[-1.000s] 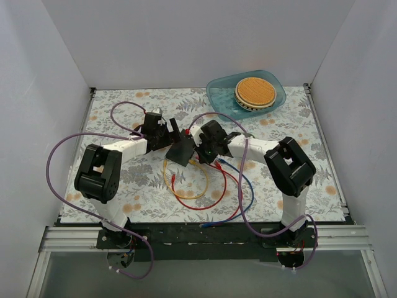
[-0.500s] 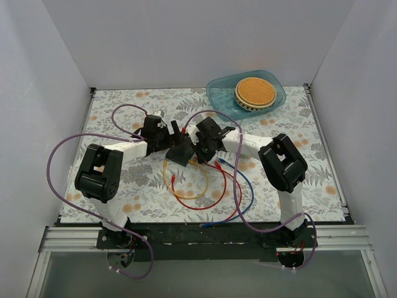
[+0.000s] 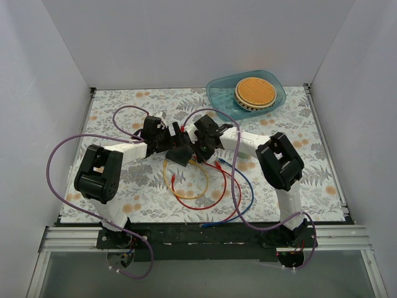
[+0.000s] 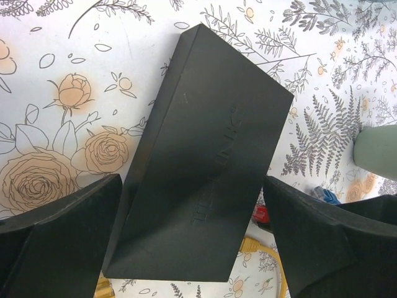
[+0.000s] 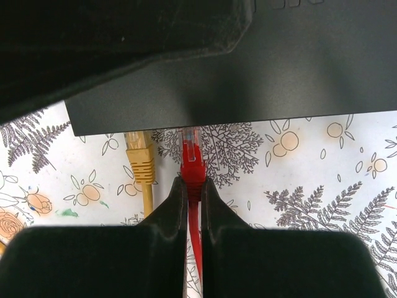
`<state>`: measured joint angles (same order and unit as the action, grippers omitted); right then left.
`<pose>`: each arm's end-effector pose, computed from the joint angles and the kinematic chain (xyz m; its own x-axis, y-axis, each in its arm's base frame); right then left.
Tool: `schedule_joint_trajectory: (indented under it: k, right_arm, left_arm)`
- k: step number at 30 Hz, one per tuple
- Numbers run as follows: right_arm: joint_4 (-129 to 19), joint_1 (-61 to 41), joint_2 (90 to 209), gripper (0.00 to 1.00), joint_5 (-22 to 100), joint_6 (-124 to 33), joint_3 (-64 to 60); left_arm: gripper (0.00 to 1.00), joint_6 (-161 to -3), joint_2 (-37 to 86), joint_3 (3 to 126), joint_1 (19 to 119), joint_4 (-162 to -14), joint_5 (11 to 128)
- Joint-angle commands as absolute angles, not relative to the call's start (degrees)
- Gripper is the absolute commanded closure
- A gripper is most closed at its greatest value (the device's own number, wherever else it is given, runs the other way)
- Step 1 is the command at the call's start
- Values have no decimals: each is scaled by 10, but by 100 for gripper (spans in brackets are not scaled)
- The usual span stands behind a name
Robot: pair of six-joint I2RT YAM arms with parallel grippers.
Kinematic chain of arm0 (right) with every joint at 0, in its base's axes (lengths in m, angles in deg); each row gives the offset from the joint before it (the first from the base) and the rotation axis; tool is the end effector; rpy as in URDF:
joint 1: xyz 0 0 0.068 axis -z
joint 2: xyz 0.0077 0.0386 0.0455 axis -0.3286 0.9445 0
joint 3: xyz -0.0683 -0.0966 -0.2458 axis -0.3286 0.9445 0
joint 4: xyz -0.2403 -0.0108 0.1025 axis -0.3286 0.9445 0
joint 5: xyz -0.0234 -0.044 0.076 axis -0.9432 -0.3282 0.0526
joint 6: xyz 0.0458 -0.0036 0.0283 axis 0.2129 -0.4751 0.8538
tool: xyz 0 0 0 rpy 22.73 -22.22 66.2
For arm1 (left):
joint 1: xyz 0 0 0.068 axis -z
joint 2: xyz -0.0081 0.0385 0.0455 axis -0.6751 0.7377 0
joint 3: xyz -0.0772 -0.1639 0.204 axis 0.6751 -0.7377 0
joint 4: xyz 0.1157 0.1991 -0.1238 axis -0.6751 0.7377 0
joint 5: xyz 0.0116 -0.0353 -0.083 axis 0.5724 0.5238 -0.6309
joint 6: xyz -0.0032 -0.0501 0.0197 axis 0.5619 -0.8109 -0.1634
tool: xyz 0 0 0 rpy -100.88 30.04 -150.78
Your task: Insert the plug into the switch port
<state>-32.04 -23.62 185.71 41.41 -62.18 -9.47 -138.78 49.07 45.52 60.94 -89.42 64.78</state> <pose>0.3155 0.3009 0.1697 -0.4821 -0.6747 -0.5589 -0.8332 0.5504 0.0542 0.3344 -0.1202 0.1621 -0.6704 -0.7318 -0.1225 -0.4346 0.5211 -0.7345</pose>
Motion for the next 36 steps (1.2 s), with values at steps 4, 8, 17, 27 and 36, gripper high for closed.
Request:
schedule_joint_trajectory:
  k: [4,8,17,27,36]
  right_arm:
    - [-295,-235,1874,99,394,-609,-125]
    - [-286,-237,1879,99,391,-606,-133]
    - [-261,-241,1888,99,400,-599,-149]
    - [-246,-246,1893,99,422,-577,-155]
    - [-213,-251,1909,99,411,-574,-184]
  left_arm:
    - [3,-1382,457,445,607,-906,632]
    - [3,-1384,457,444,607,-907,632]
    - [3,-1392,457,447,607,-899,647]
    - [6,-1382,456,434,607,-881,706]
    - [27,-1371,432,397,606,-906,719]
